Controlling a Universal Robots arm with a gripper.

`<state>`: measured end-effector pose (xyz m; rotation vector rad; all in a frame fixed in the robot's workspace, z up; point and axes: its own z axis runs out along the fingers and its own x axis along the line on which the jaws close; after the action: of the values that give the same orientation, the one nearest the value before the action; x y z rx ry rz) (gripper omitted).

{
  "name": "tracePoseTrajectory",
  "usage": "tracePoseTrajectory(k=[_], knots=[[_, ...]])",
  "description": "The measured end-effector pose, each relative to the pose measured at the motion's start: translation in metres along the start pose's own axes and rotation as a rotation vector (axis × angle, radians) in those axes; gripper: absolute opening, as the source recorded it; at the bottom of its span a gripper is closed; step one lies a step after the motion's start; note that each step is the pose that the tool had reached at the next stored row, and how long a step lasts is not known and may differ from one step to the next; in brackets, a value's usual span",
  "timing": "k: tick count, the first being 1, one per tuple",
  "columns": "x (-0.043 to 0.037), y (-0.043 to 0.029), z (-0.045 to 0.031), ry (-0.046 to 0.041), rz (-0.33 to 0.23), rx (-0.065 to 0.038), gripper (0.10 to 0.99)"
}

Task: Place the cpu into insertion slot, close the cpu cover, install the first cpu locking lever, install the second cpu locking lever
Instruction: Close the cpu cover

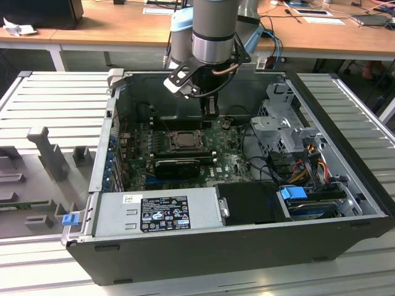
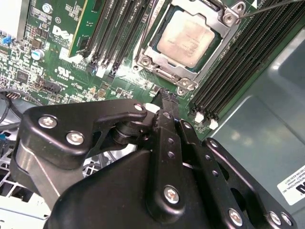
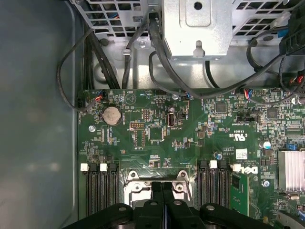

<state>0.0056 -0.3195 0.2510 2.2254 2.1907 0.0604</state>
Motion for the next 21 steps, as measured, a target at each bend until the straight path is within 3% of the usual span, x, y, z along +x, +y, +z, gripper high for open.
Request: tracePoseTrajectory(k=[9,12,14,16,21], knots=[[0.0,-0.0044,0.0004,0.0004,0.0,0.0,0.106],[-0.0003,-0.0119,0.0081,0.0002,0.0,0.0,0.106],[-0.0006,-0.0251,0.0092,0.0013,0.0,0.0,0.106],[-0.0007,-0.0333,0.0098,0.0026,0.0,0.0,0.106],[-0.0008,-0.0402,0.0096,0.0026,0.0,0.0,0.106]])
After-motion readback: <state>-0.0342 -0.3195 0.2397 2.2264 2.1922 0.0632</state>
